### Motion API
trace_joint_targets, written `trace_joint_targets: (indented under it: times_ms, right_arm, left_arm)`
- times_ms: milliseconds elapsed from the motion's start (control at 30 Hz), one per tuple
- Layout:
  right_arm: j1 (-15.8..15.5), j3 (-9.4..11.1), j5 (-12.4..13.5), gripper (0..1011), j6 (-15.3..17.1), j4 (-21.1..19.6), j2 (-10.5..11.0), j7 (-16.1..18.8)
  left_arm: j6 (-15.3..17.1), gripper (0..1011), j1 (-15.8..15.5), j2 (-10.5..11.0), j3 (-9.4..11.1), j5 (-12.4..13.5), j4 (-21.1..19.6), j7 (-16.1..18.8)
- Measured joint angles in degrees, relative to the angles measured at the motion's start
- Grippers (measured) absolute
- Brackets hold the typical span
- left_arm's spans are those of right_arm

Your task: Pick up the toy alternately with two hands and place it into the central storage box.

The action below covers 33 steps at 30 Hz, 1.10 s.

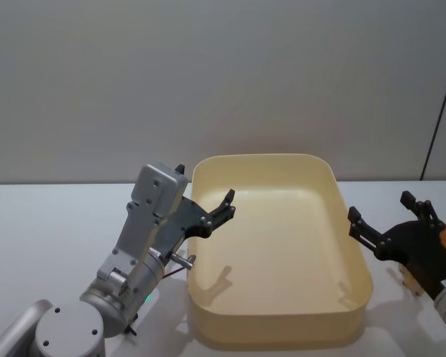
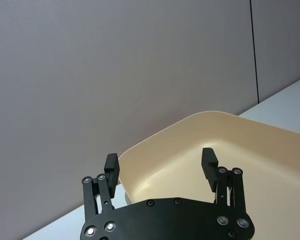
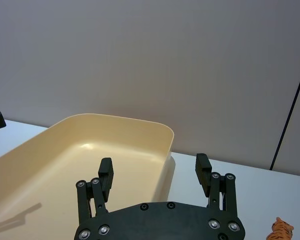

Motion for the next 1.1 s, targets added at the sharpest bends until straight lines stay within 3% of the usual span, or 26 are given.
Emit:
trace_joint_targets:
  times_ms: [1100]
  right_arm:
    - [0.01,0.04,-0.02,1001,0.00,0.01,0.03,0.08]
  left_arm:
    - [0.00,1002,0.00,0.00,0.00,0.00,0.00,0.00]
